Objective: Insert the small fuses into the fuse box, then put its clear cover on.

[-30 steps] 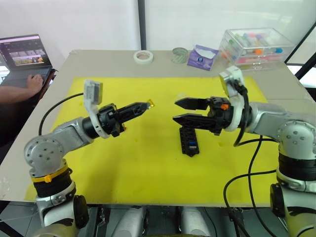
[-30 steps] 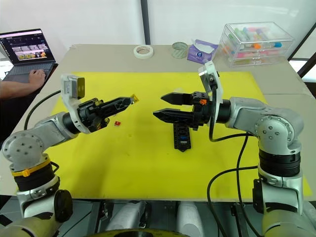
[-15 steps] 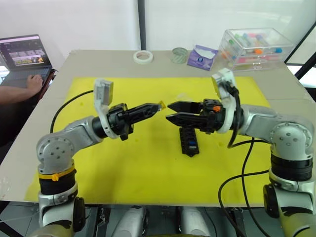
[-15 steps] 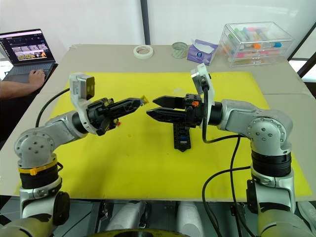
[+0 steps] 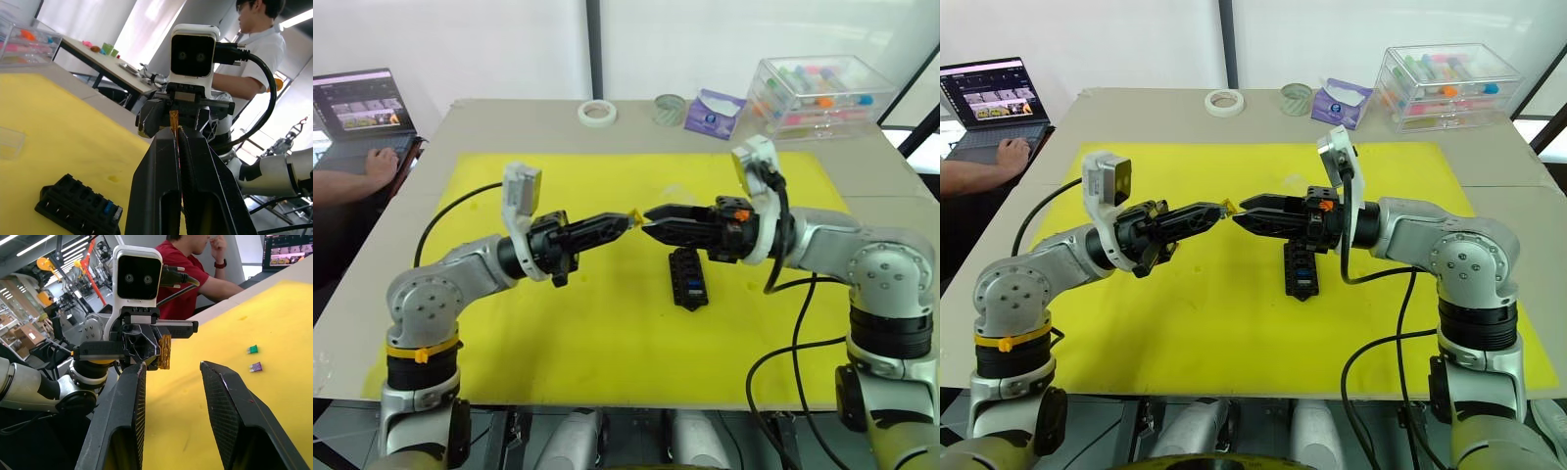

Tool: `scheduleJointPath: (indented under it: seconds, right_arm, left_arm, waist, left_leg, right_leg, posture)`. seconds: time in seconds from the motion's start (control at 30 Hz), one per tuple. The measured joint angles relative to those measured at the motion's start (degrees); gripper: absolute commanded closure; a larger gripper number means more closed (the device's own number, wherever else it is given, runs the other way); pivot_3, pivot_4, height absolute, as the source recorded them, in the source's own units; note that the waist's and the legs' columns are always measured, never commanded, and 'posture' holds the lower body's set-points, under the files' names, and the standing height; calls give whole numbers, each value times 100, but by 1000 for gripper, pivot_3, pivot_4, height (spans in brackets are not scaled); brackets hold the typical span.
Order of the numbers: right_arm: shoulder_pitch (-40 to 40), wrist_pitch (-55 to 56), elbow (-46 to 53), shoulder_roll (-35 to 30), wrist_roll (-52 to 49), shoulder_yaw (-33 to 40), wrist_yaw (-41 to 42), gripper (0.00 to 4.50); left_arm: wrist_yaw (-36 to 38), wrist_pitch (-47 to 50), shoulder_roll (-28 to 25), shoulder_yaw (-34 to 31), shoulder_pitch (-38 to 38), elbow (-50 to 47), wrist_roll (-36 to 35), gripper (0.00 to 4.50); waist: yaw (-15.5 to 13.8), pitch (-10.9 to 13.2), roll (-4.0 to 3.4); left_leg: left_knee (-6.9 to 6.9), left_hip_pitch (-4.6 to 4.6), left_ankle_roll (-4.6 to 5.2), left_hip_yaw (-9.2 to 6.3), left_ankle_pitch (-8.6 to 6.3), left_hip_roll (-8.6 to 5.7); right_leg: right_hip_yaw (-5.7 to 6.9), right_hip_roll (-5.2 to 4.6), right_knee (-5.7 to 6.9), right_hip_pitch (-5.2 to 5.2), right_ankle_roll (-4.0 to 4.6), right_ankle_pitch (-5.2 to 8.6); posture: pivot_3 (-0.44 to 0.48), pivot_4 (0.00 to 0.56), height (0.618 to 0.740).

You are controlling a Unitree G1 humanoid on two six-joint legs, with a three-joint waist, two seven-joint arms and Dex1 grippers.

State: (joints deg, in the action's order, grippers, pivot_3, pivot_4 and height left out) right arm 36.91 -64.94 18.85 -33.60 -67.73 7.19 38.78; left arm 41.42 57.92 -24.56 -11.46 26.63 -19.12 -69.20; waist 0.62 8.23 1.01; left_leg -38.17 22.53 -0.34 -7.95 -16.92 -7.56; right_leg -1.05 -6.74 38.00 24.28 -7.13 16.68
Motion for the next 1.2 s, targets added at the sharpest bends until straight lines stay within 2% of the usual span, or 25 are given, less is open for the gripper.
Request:
scheduleJointPath:
  seconds: [0.3, 0.4, 0.5, 0.53, 1.07, 1.13, 1.2]
  right_arm:
    - [-1, -11, 6, 0, -64, -14, -23, 2670]
    - [-1, -11, 6, 0, -63, -31, -25, 3268]
    - [0, -11, 9, 4, -67, -40, -27, 4257]
    - [0, -10, 12, 10, -74, -47, -24, 4467]
    - [3, -80, 6, 47, -239, -58, -174, 4467]
    - [3, -108, 5, 47, -254, -58, -194, 4001]
    - [24, -108, -4, 48, -327, -56, -260, 3856]
  left_arm:
    - [82, -201, -97, 129, -5, 0, 22, 4500]
    - [88, -234, -113, 150, -5, 0, 23, 4500]
    - [92, -261, -120, 167, -5, 0, 39, 4500]
    - [90, -270, -126, 167, -7, 0, 55, 4500]
    - [140, -366, -160, 170, -75, -6, 70, 4500]
    - [140, -366, -159, 171, -104, -11, 65, 4500]
    - [123, -363, -152, 179, -110, -12, 65, 4500]
  waist:
    - [1, 0, 0]
    - [1, 0, 0]
    - [2, 0, 0]
    - [3, 0, 0]
    - [3, 0, -1]
    - [4, 0, -1]
    - [1, 1, -1]
  left_leg:
    - [1, 0, 0, 0, 0, 0]
    - [1, 0, 0, 0, 0, 0]
    - [1, 0, 0, 0, 0, 0]
    - [1, 0, 0, 0, 0, 0]
    - [1, 0, 0, 0, 0, 0]
    - [2, 0, 0, 0, 0, 0]
    - [2, 0, 0, 0, 0, 0]
  right_leg:
    - [0, 0, -1, 0, 0, 0]
    - [0, 0, -1, 0, 0, 0]
    - [0, 0, -1, 0, 0, 0]
    - [0, 0, -1, 0, 0, 0]
    - [0, 0, -1, 0, 0, 0]
    - [0, 0, -1, 0, 0, 0]
    - [-1, 0, -2, 0, 0, 0]
  posture:
    - [0, 150, 740]
    - [0, 150, 740]
    - [0, 150, 740]
    - [0, 150, 740]
    - [0, 150, 740]
    - [0, 150, 740]
    - [0, 150, 740]
